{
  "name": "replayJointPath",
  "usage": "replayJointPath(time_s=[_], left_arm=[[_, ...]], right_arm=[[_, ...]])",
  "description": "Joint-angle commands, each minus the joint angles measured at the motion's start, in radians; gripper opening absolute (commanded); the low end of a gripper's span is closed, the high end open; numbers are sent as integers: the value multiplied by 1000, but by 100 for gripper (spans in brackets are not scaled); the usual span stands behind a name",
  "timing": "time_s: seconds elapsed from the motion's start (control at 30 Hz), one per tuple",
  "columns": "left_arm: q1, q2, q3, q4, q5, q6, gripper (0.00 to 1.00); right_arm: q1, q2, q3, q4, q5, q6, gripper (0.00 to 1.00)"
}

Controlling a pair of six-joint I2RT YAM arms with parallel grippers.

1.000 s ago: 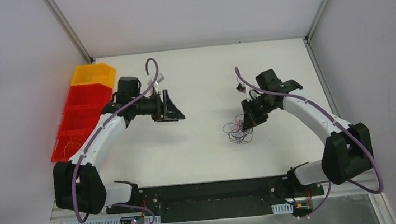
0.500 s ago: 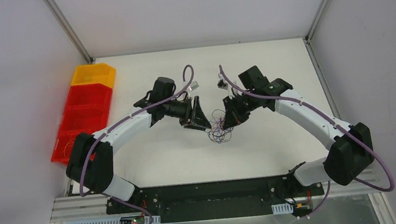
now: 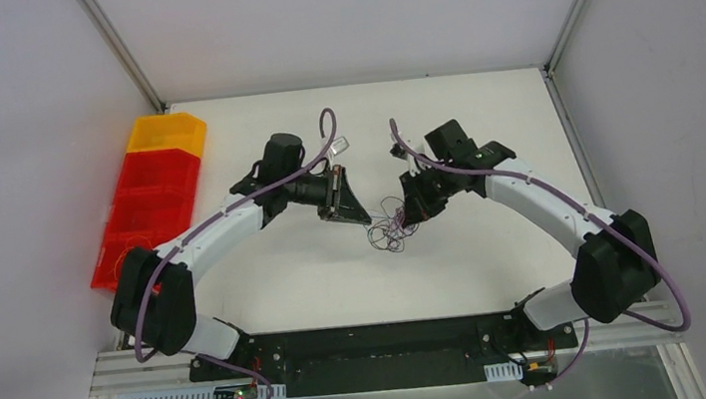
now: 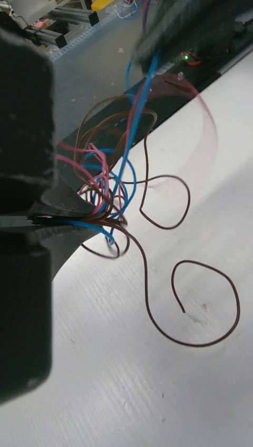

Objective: Untangle the cables

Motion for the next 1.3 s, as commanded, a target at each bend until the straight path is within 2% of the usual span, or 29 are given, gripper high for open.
replayJointPath(time_s=[0.0, 0.23, 0.37, 0.43, 0.47, 0.53, 0.57, 0.6, 0.67, 0.77, 0.87, 1.03, 1.17, 1.27], left_arm=[[44, -153, 9, 21, 90, -27, 0], [94, -221, 116, 47, 117, -105, 0], [138, -238, 152, 50, 112, -119, 0], [145, -238, 173, -77, 65, -10, 0], [144, -238, 180, -164, 19, 90, 8], [139, -233, 151, -223, -47, 154, 47], [129, -227, 136, -234, -67, 181, 60], [105, -215, 130, -248, -84, 209, 68], [49, -173, 142, -294, -120, 264, 73], [-20, -106, 181, -300, -159, 279, 72], [-75, -47, 234, -301, -157, 300, 68], [-139, -1, 261, -300, -146, 320, 57], [-162, 13, 232, -299, -140, 323, 52], [-172, 17, 215, -289, -126, 315, 45]], right_arm=[[-90, 64, -58, -58, 172, -80, 2], [-174, 136, -77, -41, 223, -115, 3], [-222, 141, -76, -70, 142, -135, 1], [-234, 105, -76, -87, 31, -152, 0], [-235, 79, -76, -86, -28, -147, 0], [-229, 29, -65, -75, -148, -107, 0], [-218, 7, -53, -68, -192, -81, 0], [-199, -9, -39, -64, -216, -58, 0], [-149, -31, -4, -72, -229, -35, 0], [-72, -23, 44, -111, -200, -24, 0], [-29, 7, 75, -141, -193, 3, 0], [-14, 43, 85, -139, -201, 36, 0], [-9, 57, 98, -132, -210, 52, 0], [-9, 63, 104, -128, -217, 59, 0]])
